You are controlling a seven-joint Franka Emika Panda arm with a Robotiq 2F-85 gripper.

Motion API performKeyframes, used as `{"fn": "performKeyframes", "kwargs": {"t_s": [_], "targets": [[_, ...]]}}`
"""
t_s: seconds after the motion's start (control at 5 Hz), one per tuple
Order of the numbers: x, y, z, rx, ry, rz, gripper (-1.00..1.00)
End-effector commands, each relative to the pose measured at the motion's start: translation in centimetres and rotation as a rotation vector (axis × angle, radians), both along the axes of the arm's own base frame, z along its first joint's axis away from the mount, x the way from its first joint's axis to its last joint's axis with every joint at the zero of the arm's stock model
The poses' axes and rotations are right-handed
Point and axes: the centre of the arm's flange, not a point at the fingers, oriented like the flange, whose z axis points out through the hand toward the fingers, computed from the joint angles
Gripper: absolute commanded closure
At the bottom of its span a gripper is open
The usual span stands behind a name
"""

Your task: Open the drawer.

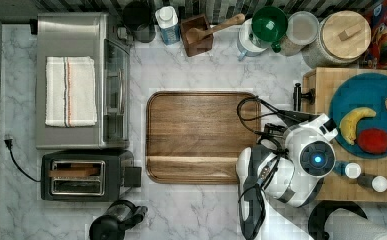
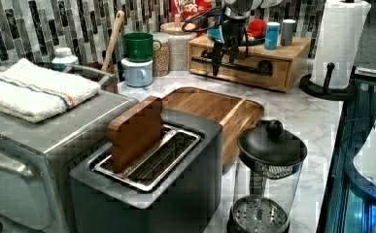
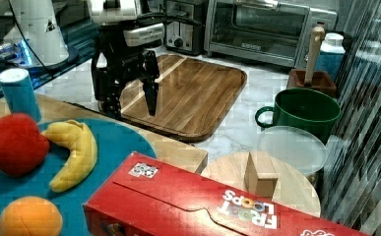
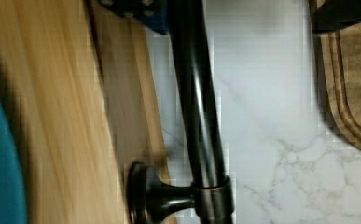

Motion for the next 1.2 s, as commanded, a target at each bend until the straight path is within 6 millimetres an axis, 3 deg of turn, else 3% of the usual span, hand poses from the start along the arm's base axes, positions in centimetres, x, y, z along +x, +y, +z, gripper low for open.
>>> {"fn": "performKeyframes", "kwargs": {"t_s": [0.2,0.4,0.8,1.2], "targets": [[2.9,17.0,-1.3,0.100,0.021,0.236,-1.00],[1.5,20.6,-0.8,0.122,0.050,0.255,-1.00],[1.0,24.5,-0.5,0.168,0.071,0.278,-1.00],[1.5,26.3,0.5,0.203,0.118,0.239,-1.00]]}}
